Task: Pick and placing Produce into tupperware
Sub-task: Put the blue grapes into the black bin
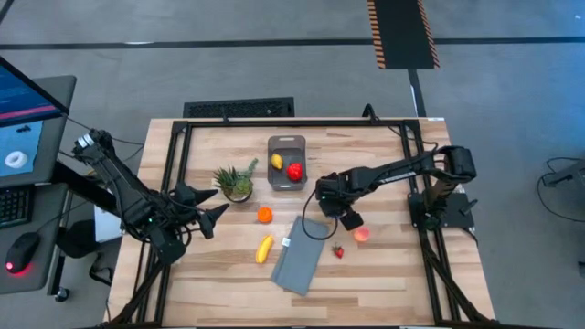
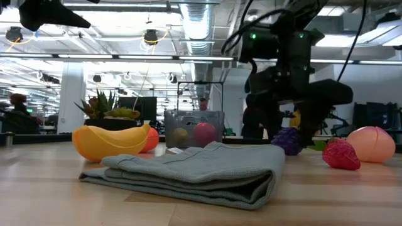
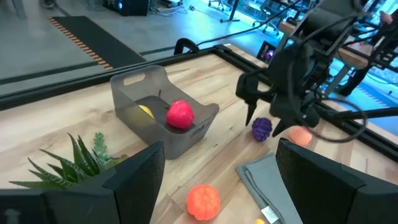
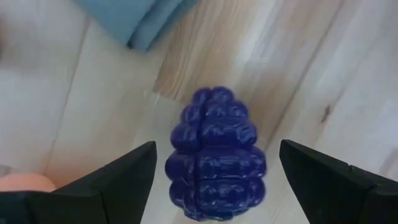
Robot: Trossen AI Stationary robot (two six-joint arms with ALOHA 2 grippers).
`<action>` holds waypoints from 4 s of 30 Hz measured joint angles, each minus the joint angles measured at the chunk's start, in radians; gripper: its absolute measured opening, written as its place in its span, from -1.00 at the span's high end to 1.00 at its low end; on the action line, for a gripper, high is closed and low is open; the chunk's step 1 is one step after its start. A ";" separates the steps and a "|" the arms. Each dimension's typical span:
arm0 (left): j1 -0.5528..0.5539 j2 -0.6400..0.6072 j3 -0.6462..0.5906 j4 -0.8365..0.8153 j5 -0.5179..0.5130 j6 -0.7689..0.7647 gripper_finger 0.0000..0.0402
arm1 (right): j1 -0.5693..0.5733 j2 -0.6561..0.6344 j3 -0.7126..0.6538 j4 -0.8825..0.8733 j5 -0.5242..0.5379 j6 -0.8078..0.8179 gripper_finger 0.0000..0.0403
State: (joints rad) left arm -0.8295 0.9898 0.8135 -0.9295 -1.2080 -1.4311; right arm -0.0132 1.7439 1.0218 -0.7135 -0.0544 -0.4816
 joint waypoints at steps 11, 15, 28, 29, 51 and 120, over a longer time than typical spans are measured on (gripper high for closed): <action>0.000 0.000 0.000 -0.021 0.007 -0.004 -0.47 | 0.000 0.009 0.002 -0.024 -0.004 0.010 -0.74; 0.000 0.000 0.000 -0.022 0.006 -0.004 -0.47 | 0.000 0.009 0.002 -0.035 -0.004 0.018 -0.62; 0.000 0.000 0.000 -0.023 0.001 -0.005 -0.47 | -0.002 0.009 0.002 -0.026 -0.005 0.064 -0.49; 0.000 0.000 0.000 -0.023 0.001 -0.005 -0.47 | -0.002 0.009 0.002 -0.027 -0.005 0.066 -0.49; 0.001 0.000 0.000 -0.024 0.001 -0.005 -0.47 | -0.029 0.007 0.002 -0.031 0.000 0.136 -0.21; 0.001 0.000 0.000 -0.023 -0.008 -0.004 -0.47 | -0.165 -0.322 0.070 -0.043 -0.050 0.266 -0.21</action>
State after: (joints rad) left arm -0.8288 0.9901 0.8135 -0.9524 -1.2163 -1.4349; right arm -0.1781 1.4222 1.0914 -0.7569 -0.1043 -0.2161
